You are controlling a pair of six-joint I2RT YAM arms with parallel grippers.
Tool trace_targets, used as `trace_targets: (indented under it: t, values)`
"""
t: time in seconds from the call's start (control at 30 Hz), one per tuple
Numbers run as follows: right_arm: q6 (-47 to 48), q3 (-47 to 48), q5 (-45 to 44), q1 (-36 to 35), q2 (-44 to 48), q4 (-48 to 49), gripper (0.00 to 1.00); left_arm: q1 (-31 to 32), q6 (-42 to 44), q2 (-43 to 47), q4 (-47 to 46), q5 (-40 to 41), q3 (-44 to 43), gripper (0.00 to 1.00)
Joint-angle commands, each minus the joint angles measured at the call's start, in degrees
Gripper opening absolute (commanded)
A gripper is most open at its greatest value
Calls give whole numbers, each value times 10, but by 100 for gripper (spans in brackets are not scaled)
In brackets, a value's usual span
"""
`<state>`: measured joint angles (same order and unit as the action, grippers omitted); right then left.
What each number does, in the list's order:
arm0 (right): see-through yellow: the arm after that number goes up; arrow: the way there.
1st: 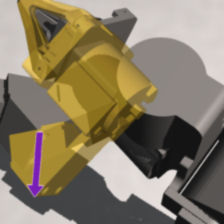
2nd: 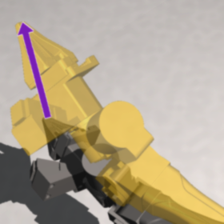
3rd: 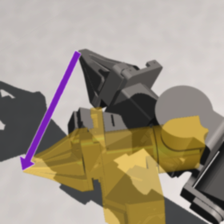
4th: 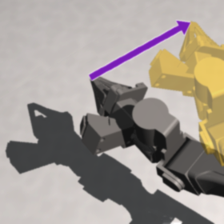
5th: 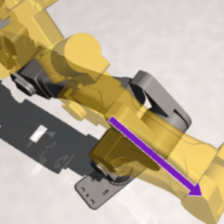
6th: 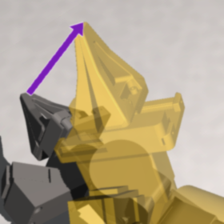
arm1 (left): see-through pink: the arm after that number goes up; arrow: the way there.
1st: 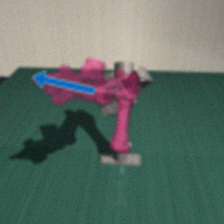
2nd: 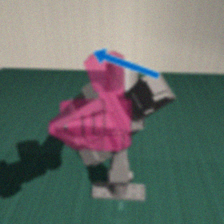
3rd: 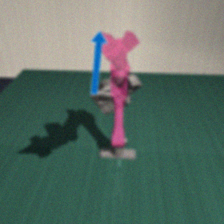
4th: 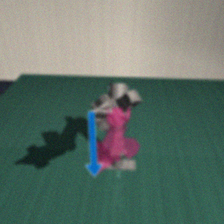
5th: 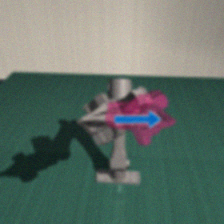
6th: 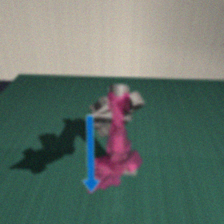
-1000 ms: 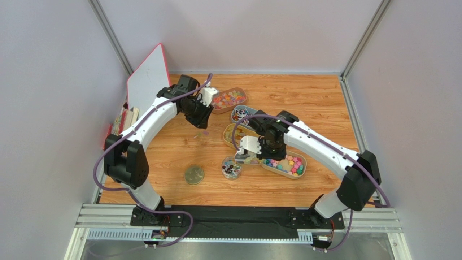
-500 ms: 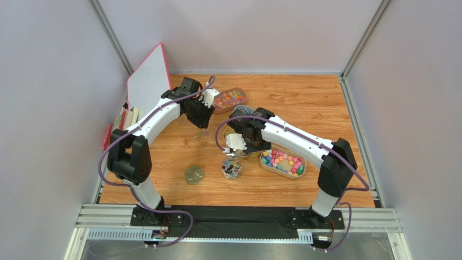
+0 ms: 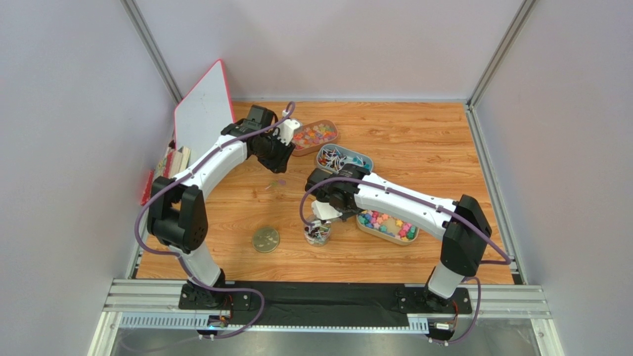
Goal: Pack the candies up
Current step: Place the fake candies in the packing bottle, then adjust the storage box at the center of the board.
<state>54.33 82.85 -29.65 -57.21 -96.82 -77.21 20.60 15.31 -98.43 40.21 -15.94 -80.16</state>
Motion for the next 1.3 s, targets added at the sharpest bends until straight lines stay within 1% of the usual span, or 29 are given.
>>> trace_targets:
  t: [0.0, 0.13, 0.3, 0.43, 0.57, 0.67, 0.77, 0.8, 0.83, 0.87, 0.9, 0.97, 1.0, 1.13, 1.27]
  values:
    - [22, 10, -108, -18, 13, -184, 0, -1, -6, 17, -19, 3, -3, 48]
    - [21, -7, -159, -35, 12, -184, 0, -2, -5, 16, -21, 8, -6, 48]
    - [18, -13, -177, -61, 13, -184, 0, -2, -6, 14, -23, 7, -13, 48]
    - [27, -13, -202, -66, 13, -184, 0, -1, -6, 9, -37, 1, -22, 48]
    - [25, -12, -214, -69, 16, -185, 0, 1, 6, -17, -84, -17, -36, 50]
    - [10, 2, -198, -56, 30, -185, 0, 5, 39, -45, -121, -28, -54, 50]
    - [-12, 10, -143, -15, 52, -184, 0, 6, 105, -63, -176, -65, -49, 50]
    - [-36, 10, -111, 17, 58, -185, 0, 6, 142, -69, -184, -73, -54, 50]
    - [-48, 8, -96, 36, 68, -184, 0, 8, 157, -77, -189, -78, -61, 50]
    - [-59, 5, -80, 75, 73, -184, 0, 10, 181, -98, -184, -77, -74, 50]
    - [-76, 0, -47, 95, 79, -184, 0, 12, 193, -113, -174, -77, -109, 50]
    - [-96, -15, -22, 131, 87, -180, 0, 14, 222, -158, -130, -78, -150, 50]
    - [-103, -19, -1, 160, 91, -175, 0, 14, 226, -171, -124, -74, -180, 50]
    - [-137, -47, 38, 195, 108, -148, 0, 14, 245, -215, -123, -65, -225, 50]
    - [-146, -64, 60, 211, 116, -142, 0, 16, 254, -267, -80, -65, -279, 49]
